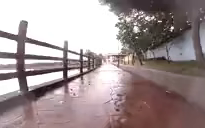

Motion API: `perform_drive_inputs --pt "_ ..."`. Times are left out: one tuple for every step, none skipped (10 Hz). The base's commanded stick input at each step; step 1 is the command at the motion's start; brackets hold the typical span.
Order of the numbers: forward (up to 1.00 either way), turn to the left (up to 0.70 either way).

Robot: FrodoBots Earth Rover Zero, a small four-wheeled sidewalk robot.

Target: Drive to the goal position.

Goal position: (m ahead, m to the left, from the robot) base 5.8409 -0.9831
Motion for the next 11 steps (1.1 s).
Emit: perform_drive_inputs --pt "1.00 -0.01" --pt "1.00 -0.01" --pt "1.00 -0.01" --pt "1.00 -0.01" --pt "1.00 -0.01" --pt "1.00 -0.01" --pt "1.00 -0.01" --pt "1.00 -0.01" --pt "1.00 -0.01" --pt "1.00 -0.01" --pt "1.00 -0.01"
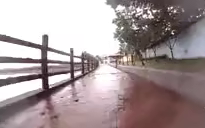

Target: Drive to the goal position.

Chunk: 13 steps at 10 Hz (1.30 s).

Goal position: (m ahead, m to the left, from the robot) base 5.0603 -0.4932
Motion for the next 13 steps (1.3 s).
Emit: perform_drive_inputs --pt "1.00 -0.01" --pt "1.00 -0.01" --pt "1.00 -0.01" --pt "1.00 -0.01" --pt "1.00 -0.14" --pt "1.00 -0.37" --pt "1.00 -0.12" --pt "1.00 -0.01" --pt "1.00 -0.01" --pt "1.00 -0.01" --pt "1.00 -0.01" --pt "1.00 -0.01" --pt "1.00 -0.01"
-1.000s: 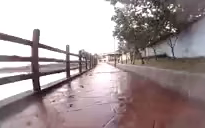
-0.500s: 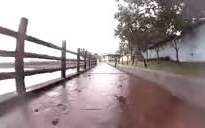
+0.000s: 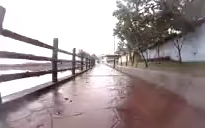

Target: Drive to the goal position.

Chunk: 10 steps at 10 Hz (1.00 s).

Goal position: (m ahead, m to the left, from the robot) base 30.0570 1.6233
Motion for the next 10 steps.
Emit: perform_drive_inputs --pt "1.00 -0.01" --pt "1.00 -0.01" --pt "1.00 -0.01" --pt "1.00 -0.01" --pt "1.00 -0.01" --pt "1.00 -0.01" --pt "1.00 -0.01" --pt "1.00 -0.01" --pt "1.00 -0.01" --pt "1.00 -0.01"
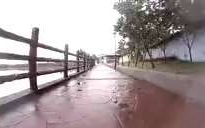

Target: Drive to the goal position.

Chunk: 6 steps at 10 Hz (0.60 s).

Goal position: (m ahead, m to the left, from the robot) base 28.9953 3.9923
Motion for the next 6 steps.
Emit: perform_drive_inputs --pt "1.00 -0.01" --pt "1.00 -0.01" --pt "1.00 -0.01" --pt "1.00 -0.01" --pt "1.00 -0.01" --pt "1.00 -0.01"
